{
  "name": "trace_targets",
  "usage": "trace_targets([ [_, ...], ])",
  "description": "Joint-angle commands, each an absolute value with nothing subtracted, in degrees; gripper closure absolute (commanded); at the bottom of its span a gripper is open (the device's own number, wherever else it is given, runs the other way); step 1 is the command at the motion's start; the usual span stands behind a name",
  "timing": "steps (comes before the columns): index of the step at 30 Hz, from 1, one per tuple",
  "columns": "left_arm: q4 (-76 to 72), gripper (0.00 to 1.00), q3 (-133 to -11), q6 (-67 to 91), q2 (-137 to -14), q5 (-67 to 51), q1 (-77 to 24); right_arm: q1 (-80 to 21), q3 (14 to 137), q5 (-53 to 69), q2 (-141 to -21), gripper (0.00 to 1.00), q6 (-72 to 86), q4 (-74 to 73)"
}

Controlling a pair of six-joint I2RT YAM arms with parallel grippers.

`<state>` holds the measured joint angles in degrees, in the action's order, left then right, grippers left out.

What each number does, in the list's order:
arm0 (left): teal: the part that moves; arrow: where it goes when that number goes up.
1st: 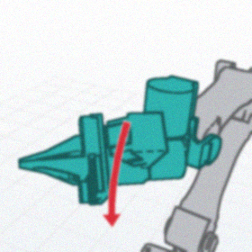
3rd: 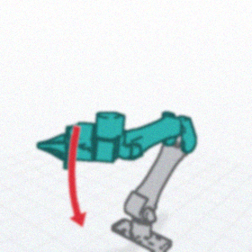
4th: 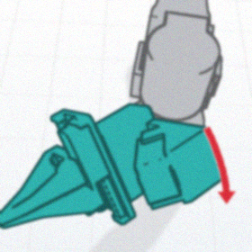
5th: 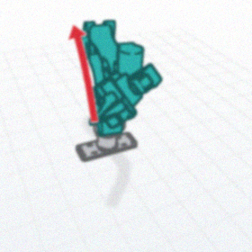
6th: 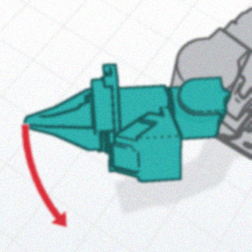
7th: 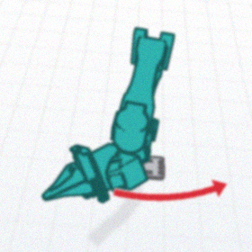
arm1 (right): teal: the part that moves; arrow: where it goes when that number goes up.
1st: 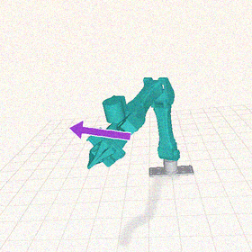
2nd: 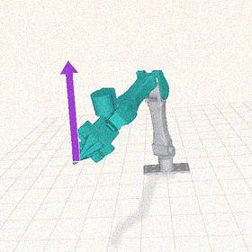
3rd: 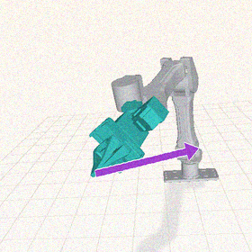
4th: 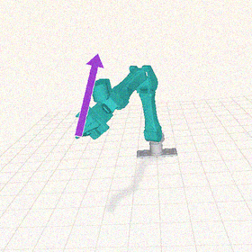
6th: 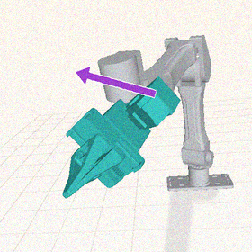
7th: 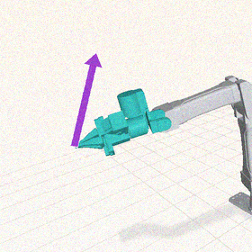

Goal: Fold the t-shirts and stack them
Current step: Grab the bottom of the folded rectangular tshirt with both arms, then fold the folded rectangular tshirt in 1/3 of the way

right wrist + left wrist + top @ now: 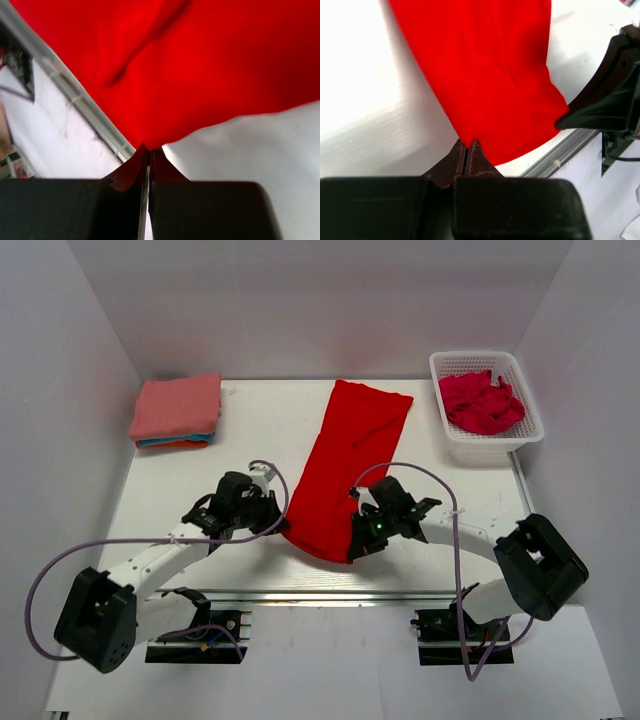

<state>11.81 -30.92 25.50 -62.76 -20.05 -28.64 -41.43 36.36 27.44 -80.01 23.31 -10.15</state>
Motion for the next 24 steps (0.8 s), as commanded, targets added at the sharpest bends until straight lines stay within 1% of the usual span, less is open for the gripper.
trace_targets([
  [1, 7.99, 1.0, -36.62, 24.53, -66.78, -19.53, -28.83, -40.52, 42.36, 23.13, -82.0, 1.0, 20.3, -11.95],
  [2, 8.52, 1.0, -39.7, 23.91, -69.76, -18.99, -28.22, -40.34, 43.84, 19.81, -82.26, 1.0, 21.09, -12.65],
  [3, 7.92, 1.0, -39.73, 23.04, -69.78, -18.98, -28.21, -40.08, 44.81, 18.82, -81.92, 1.0, 21.53, -12.57],
  [4, 7.3, 1.0, -42.34, 23.03, -72.74, -18.98, -27.69, -39.12, 45.26, 17.94, -81.83, 1.0, 21.71, -12.74],
  [6, 5.2, 1.0, -46.03, 23.03, -75.75, -19.51, -27.69, -37.72, 46.83, 12.42, -80.6, 1.0, 22.15, -13.18],
  [9, 5.19, 1.0, -51.65, 22.51, -81.9, -20.04, -27.69, -36.39, 49.99, 7.22, -80.42, 1.0, 21.54, -14.85],
  [18, 8.09, 1.0, -69.42, 23.2, -97.71, -14.24, -27.16, -30.33, 61.59, 2.21, -87.01, 1.0, 17.66, -19.34],
  [24, 8.7, 1.0, -78.65, 22.5, -104.32, -12.93, -26.64, -26.11, 66.08, 2.02, -89.99, 1.0, 17.14, -18.81],
])
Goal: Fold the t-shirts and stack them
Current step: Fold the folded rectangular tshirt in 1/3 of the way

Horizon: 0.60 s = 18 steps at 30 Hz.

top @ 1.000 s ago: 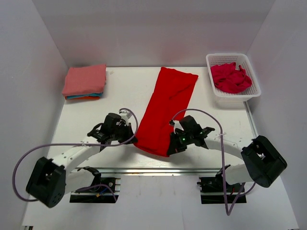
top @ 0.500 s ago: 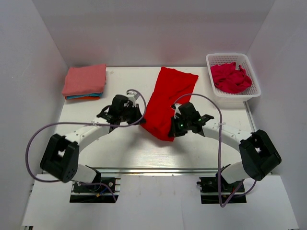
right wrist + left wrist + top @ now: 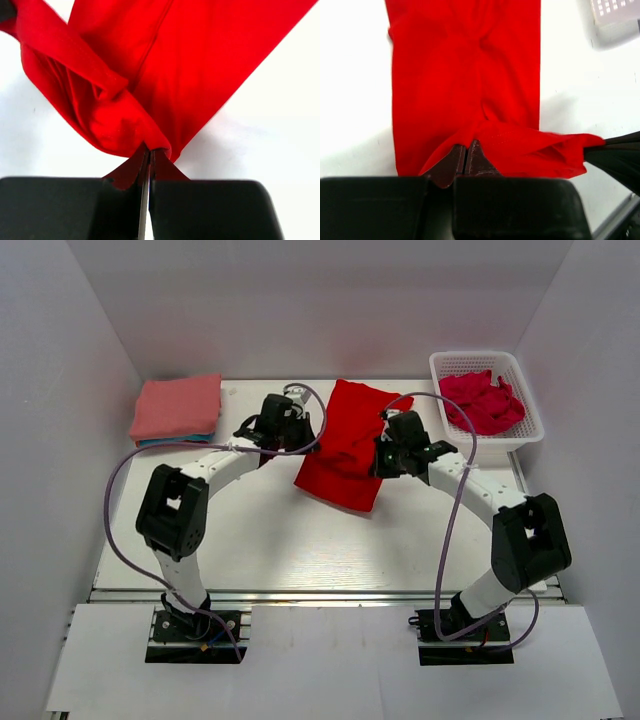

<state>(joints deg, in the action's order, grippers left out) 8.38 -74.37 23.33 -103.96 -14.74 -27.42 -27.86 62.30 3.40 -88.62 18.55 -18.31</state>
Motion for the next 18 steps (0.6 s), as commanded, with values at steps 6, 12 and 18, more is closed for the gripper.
trace_targets([
  [6, 6.42, 1.0, -84.28, 21.36, -109.41, -14.05, -26.1, -22.95, 69.08, 2.99, -93.6, 1.0, 17.14, -18.9],
  [12, 4.93, 1.0, -88.41, 20.65, -113.46, -15.81, -25.05, -20.31, 70.22, 3.85, -94.83, 1.0, 17.58, -15.39],
  [18, 4.22, 1.0, -92.72, 20.65, -117.76, -17.58, -24.0, -18.63, 74.09, 5.8, -99.21, 1.0, 16.97, -14.15],
])
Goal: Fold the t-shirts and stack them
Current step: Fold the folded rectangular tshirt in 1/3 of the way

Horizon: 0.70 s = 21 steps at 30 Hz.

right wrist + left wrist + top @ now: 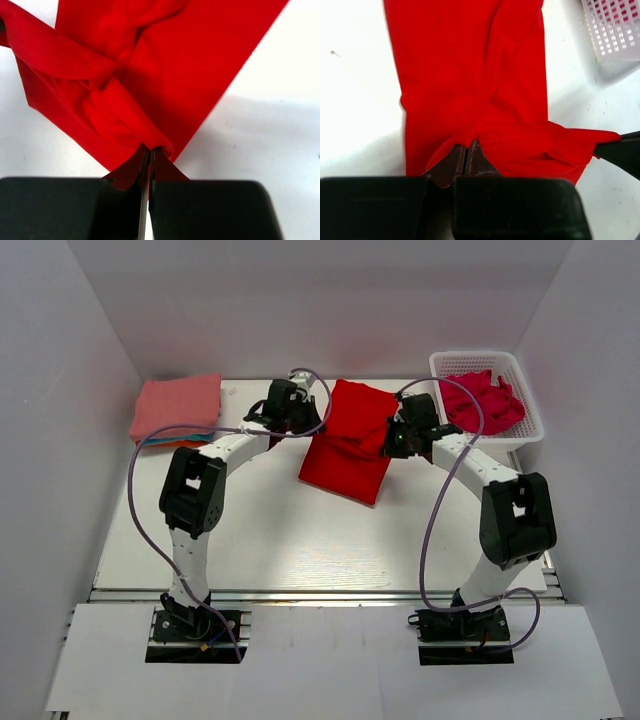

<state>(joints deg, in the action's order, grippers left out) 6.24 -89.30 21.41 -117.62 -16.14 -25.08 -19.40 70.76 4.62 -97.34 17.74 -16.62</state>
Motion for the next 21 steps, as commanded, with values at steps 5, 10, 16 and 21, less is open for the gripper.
trace_targets([
  [5, 3.08, 1.0, -94.92, 19.96, -121.11, -19.34, -23.38, -17.32, 76.98, 6.24, -102.38, 1.0, 15.74, -13.45],
  [10, 4.75, 1.0, -99.57, 19.95, -125.06, -22.4, -22.85, -16.44, 80.07, 7.47, -105.91, 1.0, 16.08, -13.89],
  [16, 5.27, 0.93, -101.6, 19.95, -127.97, -22.94, -21.8, -15.47, 81.21, 7.38, -108.72, 1.0, 17.49, -13.89],
  [21, 2.91, 0.7, -102.74, 20.91, -130.33, -23.73, -21.8, -14.15, 84.02, 7.83, -113.1, 0.94, 20.46, -13.71],
])
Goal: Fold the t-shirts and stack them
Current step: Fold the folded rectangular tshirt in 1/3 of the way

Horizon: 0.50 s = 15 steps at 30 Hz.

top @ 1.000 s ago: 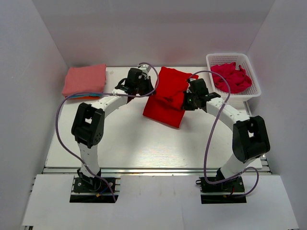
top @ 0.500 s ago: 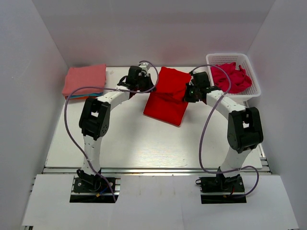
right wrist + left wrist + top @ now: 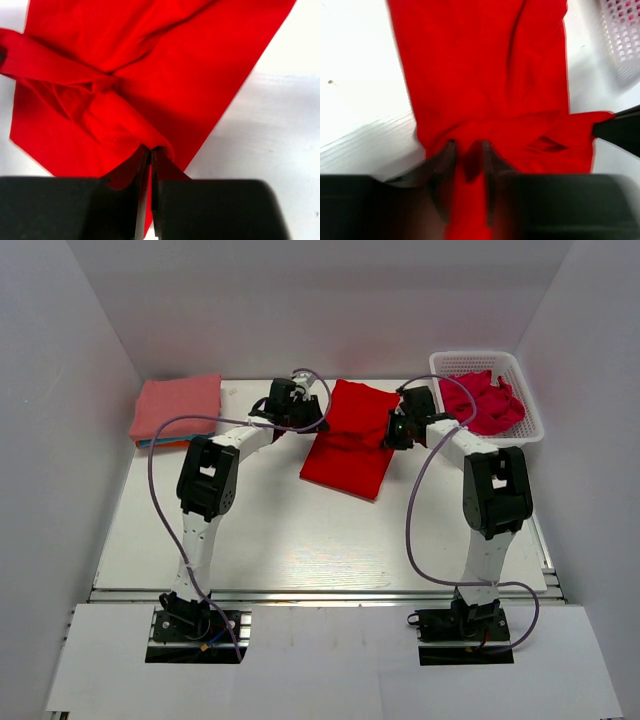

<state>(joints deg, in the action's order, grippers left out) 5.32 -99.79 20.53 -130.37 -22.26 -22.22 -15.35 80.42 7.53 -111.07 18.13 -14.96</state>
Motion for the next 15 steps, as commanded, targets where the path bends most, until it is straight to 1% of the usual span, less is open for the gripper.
trace_targets([
  [1, 2.29, 0.59, -104.75, 21.61, -132.26, -24.6, -21.19, -13.45, 85.68, 6.95, -113.72, 0.91, 21.87, -13.88],
  [3, -0.33, 0.46, -108.87, 26.42, -134.37, -26.0, -20.04, -11.7, 88.4, 7.99, -116.27, 0.83, 25.91, -12.85],
  [4, -1.83, 0.36, -110.46, 28.37, -136.47, -26.89, -19.43, -11.08, 89.37, 6.69, -116.71, 0.75, 28.71, -12.14],
  [5, -2.89, 0.26, -112.31, 30.48, -137.54, -27.42, -17.94, -10.38, 90.78, 8.42, -118.72, 0.67, 29.44, -12.13],
  [6, -4.12, 0.14, -115.98, 34.07, -138.51, -28.64, -17.23, -9.24, 94.88, 10.35, -119.18, 0.46, 30.66, -12.04],
  [7, -6.39, 0.0, -117.49, 35.06, -139.21, -29.35, -16.62, -8.36, 95.88, 11.68, -119.88, 0.36, 32.07, -11.78],
  [8, -6.42, 0.0, -118.81, 36.03, -139.83, -29.36, -15.92, -8.0, 96.58, 12.65, -119.97, 0.26, 32.34, -11.52],
  [9, -7.03, 0.0, -120.22, 36.04, -139.83, -29.36, -15.91, -7.82, 97.37, 13.61, -119.8, 0.22, 31.91, -11.51],
  [10, -7.03, 0.0, -120.23, 36.04, -139.83, -29.36, -15.91, -7.82, 97.12, 14.84, -118.14, 0.2, 31.03, -10.82],
  [11, -7.03, 0.0, -120.23, 36.04, -139.83, -29.36, -15.91, -7.91, 96.68, 16.07, -117.52, 0.12, 30.33, -9.94],
  [12, -6.42, 0.0, -118.41, 35.34, -138.35, -29.36, -15.91, -8.17, 95.03, 17.22, -116.81, 0.1, 29.37, -9.58],
  [13, -6.42, 0.0, -117.0, 34.11, -137.21, -30.31, -15.39, -8.35, 93.1, 18.1, -114.98, 0.1, 27.53, -8.62],
  [15, -6.42, 0.0, -110.24, 32.44, -134.4, -31.11, -15.38, -8.52, 90.8, 22.22, -113.83, 0.1, 25.85, -8.61],
])
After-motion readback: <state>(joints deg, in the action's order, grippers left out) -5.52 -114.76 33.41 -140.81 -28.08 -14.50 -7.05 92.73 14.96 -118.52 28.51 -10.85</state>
